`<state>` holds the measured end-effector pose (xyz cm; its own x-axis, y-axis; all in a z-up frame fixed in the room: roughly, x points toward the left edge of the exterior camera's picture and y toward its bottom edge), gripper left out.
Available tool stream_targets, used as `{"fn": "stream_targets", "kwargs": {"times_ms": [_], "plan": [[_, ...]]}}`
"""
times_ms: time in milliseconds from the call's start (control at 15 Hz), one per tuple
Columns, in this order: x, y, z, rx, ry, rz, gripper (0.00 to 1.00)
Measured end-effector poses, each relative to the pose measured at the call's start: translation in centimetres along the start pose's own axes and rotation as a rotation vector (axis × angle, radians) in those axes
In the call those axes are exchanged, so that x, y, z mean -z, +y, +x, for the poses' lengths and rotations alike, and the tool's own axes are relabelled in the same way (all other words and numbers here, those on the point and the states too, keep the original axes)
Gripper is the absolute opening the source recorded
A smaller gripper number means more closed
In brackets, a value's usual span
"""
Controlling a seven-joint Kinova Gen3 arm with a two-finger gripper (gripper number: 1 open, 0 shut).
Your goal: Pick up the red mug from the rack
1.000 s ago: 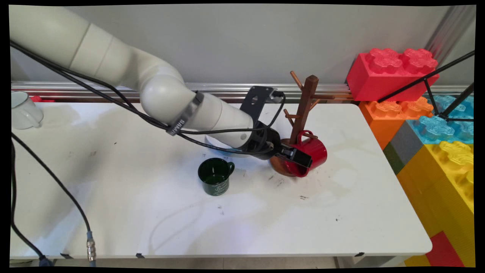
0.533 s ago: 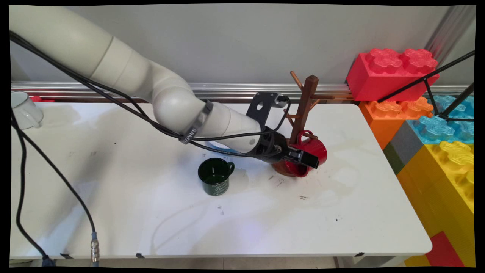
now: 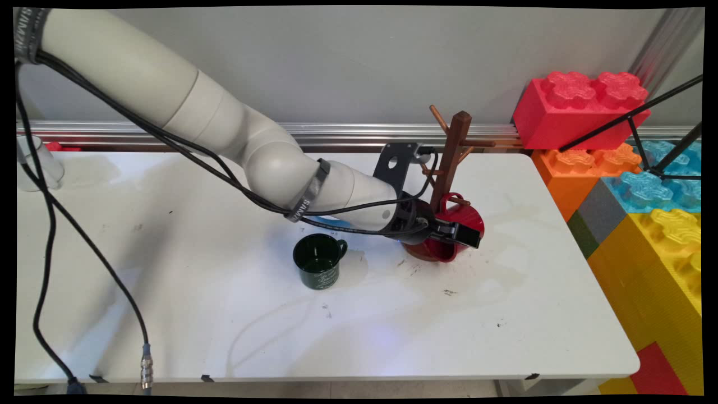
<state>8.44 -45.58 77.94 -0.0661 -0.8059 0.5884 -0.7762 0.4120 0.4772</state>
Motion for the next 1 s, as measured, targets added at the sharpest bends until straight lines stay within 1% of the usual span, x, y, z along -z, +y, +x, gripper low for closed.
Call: {"fn": "stream_targets", "kwargs": {"times_ms": [400,600,667,1000], "plan": [[-1.0,0.3,-0.1,0.038,0.016,-0.005,1.00],[-1.2,0.2,-0.1,0.057,0.023,0.000,1.00],[-1.2,0.2,-0.1,0.063,0.025,0.003,0.00],[-1.4,0.1,-0.2,0.082,0.025,0.011,0.00]]}}
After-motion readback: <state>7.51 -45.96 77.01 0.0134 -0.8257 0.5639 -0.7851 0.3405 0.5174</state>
